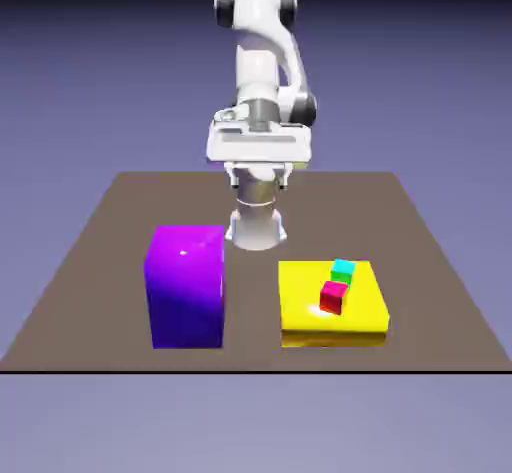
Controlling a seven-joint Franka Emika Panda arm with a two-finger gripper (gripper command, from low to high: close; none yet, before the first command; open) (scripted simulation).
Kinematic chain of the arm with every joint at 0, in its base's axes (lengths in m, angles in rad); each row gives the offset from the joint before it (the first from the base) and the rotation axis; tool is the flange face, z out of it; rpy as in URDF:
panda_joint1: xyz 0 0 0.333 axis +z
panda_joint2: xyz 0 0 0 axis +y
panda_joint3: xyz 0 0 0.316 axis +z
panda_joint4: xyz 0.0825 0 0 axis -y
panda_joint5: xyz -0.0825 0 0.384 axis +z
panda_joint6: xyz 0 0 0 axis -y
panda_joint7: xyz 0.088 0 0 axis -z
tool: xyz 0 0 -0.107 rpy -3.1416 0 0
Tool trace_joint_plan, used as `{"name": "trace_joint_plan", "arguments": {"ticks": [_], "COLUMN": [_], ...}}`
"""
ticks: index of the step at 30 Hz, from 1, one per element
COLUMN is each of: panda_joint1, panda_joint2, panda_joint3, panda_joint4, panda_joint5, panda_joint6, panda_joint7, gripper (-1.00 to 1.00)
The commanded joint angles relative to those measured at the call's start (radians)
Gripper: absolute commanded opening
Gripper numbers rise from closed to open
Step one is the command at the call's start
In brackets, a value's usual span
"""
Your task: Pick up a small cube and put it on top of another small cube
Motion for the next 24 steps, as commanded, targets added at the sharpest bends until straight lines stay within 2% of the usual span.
{"name": "trace_joint_plan", "arguments": {"ticks": [1,9,24], "panda_joint1": [0.011,-0.086,0.176], "panda_joint2": [0.011,0.173,0.231], "panda_joint3": [-0.036,-0.326,-0.87], "panda_joint4": [0.001,0.101,0.034], "panda_joint5": [0.01,0.097,0.206], "panda_joint6": [0.004,0.051,0.149], "panda_joint7": [-0.033,-0.335,-0.729], "gripper": [0.0,0.0,0.0]}}
